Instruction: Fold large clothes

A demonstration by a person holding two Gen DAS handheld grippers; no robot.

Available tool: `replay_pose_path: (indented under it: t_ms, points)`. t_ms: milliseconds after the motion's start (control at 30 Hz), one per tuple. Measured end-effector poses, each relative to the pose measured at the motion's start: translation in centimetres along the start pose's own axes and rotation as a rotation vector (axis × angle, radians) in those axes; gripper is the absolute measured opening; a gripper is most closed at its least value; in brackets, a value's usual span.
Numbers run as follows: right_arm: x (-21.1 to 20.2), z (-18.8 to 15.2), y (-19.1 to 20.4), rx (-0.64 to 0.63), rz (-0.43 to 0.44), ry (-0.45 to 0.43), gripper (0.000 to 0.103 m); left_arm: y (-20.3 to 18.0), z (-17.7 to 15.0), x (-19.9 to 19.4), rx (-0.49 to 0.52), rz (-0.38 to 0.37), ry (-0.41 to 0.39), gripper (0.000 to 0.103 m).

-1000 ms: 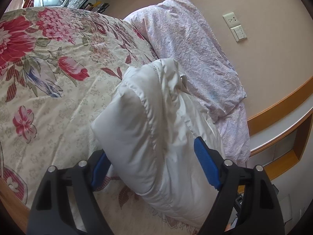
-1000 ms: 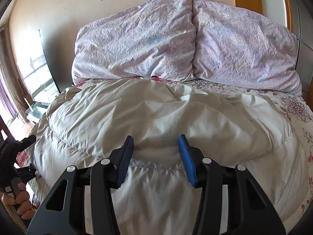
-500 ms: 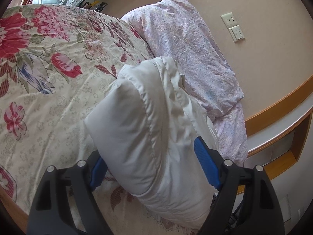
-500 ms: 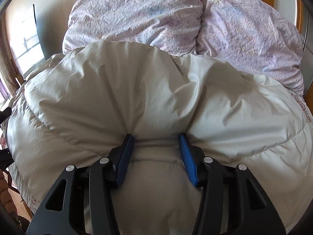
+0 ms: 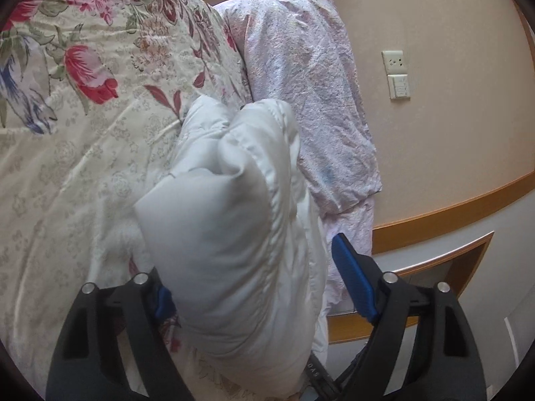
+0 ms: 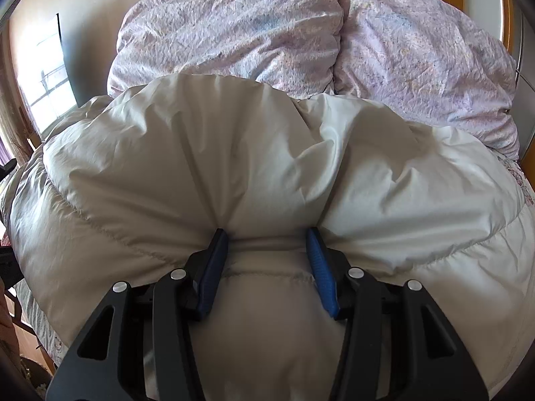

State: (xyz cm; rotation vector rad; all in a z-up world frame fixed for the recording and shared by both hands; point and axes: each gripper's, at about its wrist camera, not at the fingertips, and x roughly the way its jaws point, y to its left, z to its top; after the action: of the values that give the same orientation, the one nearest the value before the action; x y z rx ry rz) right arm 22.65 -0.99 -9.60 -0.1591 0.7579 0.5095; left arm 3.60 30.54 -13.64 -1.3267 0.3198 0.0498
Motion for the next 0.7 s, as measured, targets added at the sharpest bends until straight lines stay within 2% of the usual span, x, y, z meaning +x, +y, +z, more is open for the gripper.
replay_pose_path:
  t_ms: [67,133,200,267,300,400,500,600,700]
  points:
    - [0.0,0.0,-0.1,-0.002,0.006,-0.001,0.051,-0.1,-0.8,-0.6,0.034,0.068,0.026,0.064]
    - [0.0,0.0,-0.1,0.002,0.011,-0.004,0.052,-0.1,-1.6,-1.3,0.019,0.095,0.039,0.065]
    - [0.0,-0.1,-0.1,0.007,0.01,-0.007,0.052,-0.5,-2.3,-1.4,-0.007,0.108,0.075,0.075]
    - [0.0,-0.1,-0.1,0.008,0.012,-0.007,0.052,-1.1,-2.8,-0.8,0.011,0.123,0.107,0.084]
    - [0.0,-0.1,-0.1,0.011,0.014,-0.006,0.052,-1.5,-2.9,-0.3,0.031,0.128,0.11,0.086]
    - [-0.1,-0.1,-0.2,0.017,0.025,-0.004,0.052,-1.9,-2.2,0.8,0.048,0.128,0.067,0.086]
    - [-0.1,-0.1,-0.4,0.018,0.036,-0.003,0.052,-1.8,-0.7,1.6,0.025,0.131,0.032,0.084]
    - [-0.1,-0.2,-0.3,0.018,0.031,-0.004,0.052,-1.6,0.8,1.8,0.031,0.171,-0.036,0.074]
    - [-0.1,-0.2,-0.2,0.016,0.019,-0.007,0.052,-1.3,1.3,2.1,0.026,0.185,-0.041,0.071]
